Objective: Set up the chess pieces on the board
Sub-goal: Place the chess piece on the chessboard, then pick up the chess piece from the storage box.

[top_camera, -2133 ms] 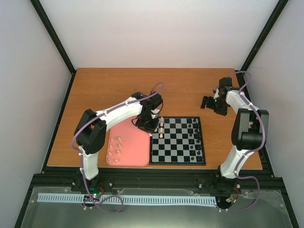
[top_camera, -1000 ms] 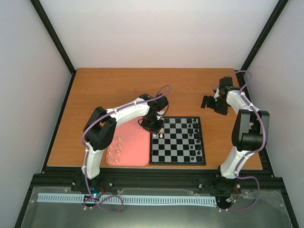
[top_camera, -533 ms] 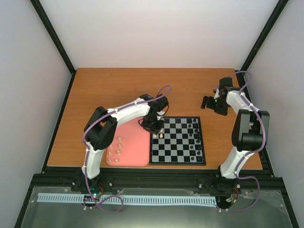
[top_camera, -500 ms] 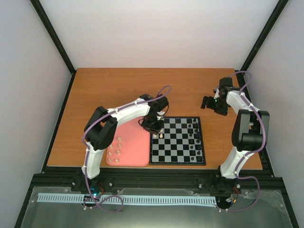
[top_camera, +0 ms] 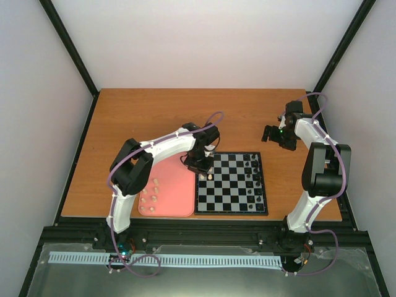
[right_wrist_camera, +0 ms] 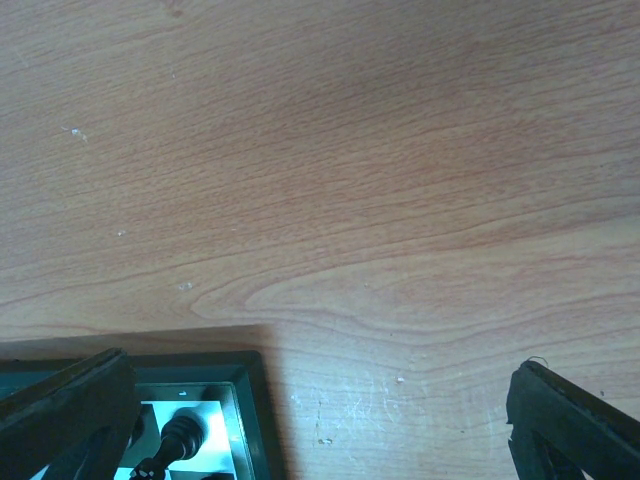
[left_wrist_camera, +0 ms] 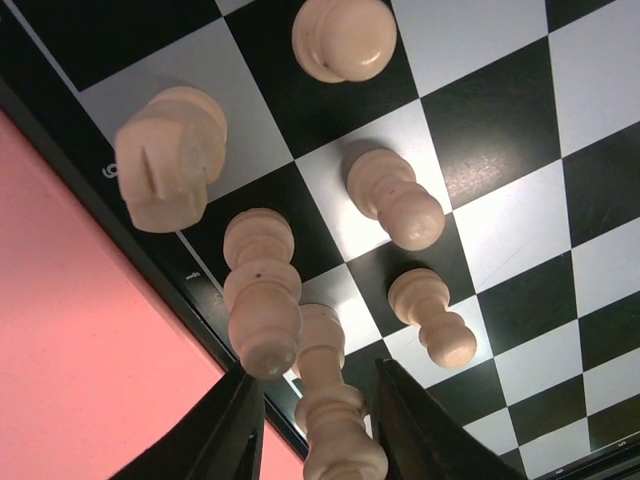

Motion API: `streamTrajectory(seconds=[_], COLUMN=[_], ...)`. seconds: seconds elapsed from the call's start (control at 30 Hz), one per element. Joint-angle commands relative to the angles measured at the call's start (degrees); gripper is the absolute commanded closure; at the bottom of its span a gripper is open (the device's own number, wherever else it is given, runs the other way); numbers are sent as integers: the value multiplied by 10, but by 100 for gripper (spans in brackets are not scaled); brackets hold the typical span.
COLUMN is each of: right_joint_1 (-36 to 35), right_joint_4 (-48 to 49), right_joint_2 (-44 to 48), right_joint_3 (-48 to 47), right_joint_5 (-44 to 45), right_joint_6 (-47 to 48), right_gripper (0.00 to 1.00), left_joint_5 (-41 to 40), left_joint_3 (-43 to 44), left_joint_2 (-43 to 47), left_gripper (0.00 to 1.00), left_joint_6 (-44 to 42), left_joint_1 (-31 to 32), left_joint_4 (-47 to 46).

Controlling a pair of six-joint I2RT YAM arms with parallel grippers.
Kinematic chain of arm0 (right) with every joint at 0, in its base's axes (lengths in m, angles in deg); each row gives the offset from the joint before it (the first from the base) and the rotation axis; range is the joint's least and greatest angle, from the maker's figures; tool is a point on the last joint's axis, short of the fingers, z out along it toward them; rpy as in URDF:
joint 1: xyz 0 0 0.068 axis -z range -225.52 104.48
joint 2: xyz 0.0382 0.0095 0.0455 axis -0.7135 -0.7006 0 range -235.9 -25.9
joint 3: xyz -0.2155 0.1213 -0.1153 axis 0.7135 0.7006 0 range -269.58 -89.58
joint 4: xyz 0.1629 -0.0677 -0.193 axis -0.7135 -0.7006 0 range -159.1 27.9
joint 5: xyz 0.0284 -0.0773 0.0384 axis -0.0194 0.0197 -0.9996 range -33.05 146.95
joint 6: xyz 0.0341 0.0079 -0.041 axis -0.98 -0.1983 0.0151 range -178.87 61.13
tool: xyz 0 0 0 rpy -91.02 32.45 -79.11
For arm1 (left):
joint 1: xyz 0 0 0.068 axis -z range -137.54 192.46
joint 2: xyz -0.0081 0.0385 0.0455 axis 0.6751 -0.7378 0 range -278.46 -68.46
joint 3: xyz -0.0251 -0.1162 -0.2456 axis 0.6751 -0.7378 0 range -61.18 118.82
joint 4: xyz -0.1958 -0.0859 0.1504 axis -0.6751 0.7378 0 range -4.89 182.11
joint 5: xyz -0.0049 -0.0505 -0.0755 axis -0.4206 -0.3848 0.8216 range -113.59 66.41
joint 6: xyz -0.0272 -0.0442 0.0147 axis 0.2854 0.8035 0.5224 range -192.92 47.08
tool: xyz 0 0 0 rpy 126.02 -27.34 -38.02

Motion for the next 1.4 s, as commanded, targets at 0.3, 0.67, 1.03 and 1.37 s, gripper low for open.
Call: streamTrajectory(seconds=[0.3, 0.67, 1.03, 1.37], right_joint_1=[-3, -4, -13, -15], right_joint_4=[7, 8, 10, 9], right_joint_2=[15, 8, 8, 9], right_joint_3=[0, -4, -5, -1], right_joint_5=[-1, -11, -17, -12], right_joint_6=[6, 2, 1, 2], right_gripper=[0, 0, 0, 0], left_joint_5=[-12, -88, -138, -65], left_joint_3=[65, 8, -218, -350], left_joint_2=[55, 183, 335, 338], left_gripper=[44, 0, 1, 44], left_joint_6=[-7, 33, 85, 102], left_joint_1=[5, -49, -240, -306], left_joint_4=[40, 74, 33, -42])
